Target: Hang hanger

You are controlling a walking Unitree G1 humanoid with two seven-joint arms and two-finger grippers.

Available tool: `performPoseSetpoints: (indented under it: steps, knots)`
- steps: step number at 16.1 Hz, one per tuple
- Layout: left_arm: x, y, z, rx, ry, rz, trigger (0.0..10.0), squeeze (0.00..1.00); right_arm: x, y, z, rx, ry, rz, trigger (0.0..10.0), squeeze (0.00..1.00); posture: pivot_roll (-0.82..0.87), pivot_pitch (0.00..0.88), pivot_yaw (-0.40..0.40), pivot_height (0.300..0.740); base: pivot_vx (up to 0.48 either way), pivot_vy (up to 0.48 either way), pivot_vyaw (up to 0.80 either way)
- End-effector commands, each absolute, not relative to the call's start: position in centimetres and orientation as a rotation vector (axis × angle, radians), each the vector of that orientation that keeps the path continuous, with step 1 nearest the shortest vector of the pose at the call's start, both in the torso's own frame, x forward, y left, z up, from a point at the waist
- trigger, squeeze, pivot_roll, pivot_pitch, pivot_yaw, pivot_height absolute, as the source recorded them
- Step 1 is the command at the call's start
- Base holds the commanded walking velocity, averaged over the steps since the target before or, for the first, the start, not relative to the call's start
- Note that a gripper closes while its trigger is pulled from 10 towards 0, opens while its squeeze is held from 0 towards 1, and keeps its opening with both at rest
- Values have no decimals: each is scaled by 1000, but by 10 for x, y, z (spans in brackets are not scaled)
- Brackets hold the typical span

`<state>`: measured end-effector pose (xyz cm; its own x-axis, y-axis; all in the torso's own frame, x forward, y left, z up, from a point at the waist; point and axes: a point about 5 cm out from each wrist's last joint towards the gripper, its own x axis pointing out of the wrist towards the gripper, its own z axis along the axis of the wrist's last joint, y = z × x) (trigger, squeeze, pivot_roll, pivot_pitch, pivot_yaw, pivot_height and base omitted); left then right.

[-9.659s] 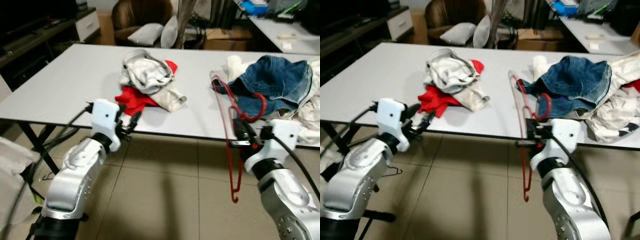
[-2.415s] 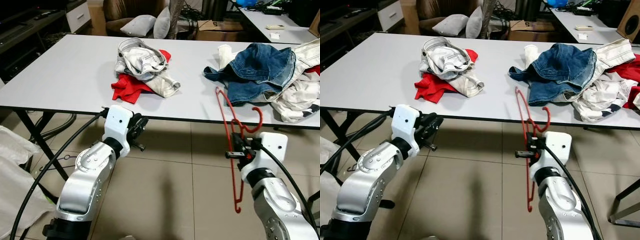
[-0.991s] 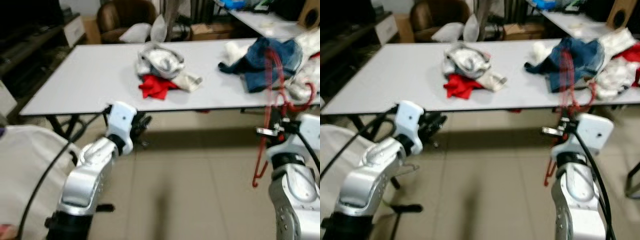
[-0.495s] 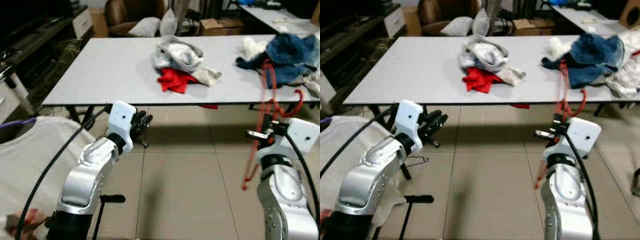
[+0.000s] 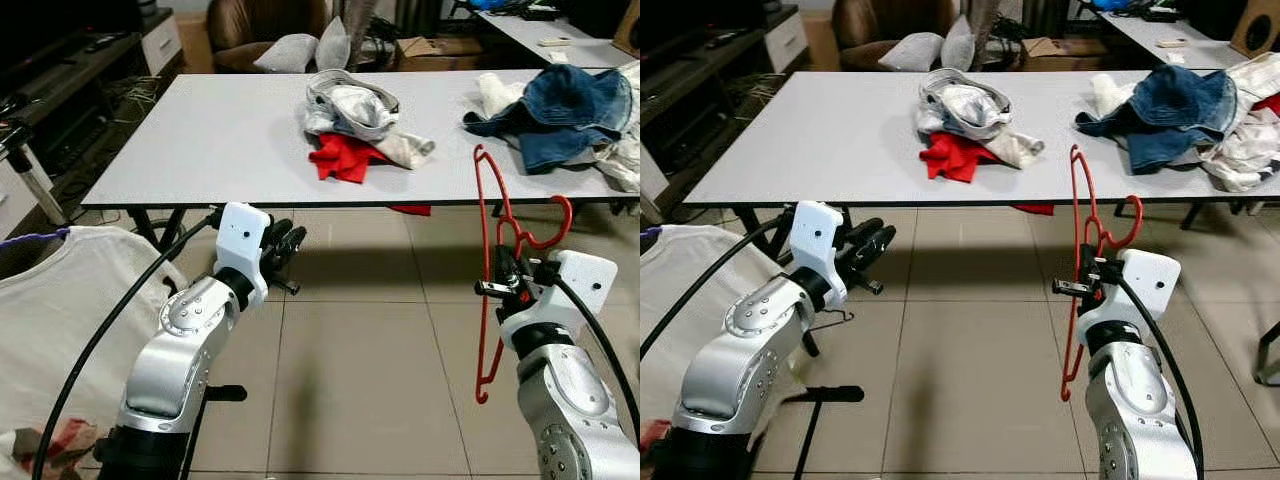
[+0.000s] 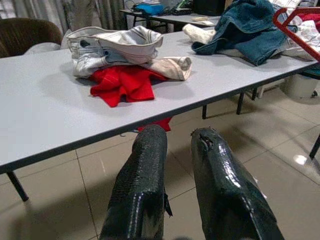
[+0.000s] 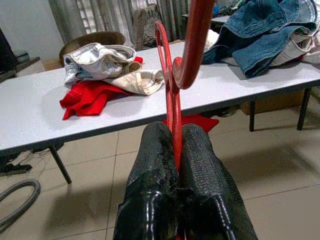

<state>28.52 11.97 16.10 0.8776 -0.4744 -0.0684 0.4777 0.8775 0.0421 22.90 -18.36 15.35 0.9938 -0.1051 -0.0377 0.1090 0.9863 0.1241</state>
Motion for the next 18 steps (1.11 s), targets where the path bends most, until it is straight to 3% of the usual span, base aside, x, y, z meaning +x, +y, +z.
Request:
performPoseSetpoints:
  steps: [1, 4, 12, 18]
  knots:
    - [286, 125, 163, 68, 43, -467, 10000, 0, 230, -183, 163, 101, -21, -99, 10000, 0, -65, 0, 60, 740, 0, 0, 0]
    - [285, 128, 160, 52, 54, -430, 10000, 0, 231, -182, 178, 66, -117, -89, 10000, 0, -68, 0, 59, 740, 0, 0, -554]
    - [284, 135, 159, 15, 39, -343, 10000, 0, 234, -185, 168, 110, -35, -4, 10000, 0, -63, 0, 21, 740, 96, 0, -671]
    - [288, 144, 161, 31, 32, -264, 10000, 0, 233, -186, 148, 28, 86, -10, 10000, 0, -54, 0, 13, 740, 281, 0, 0]
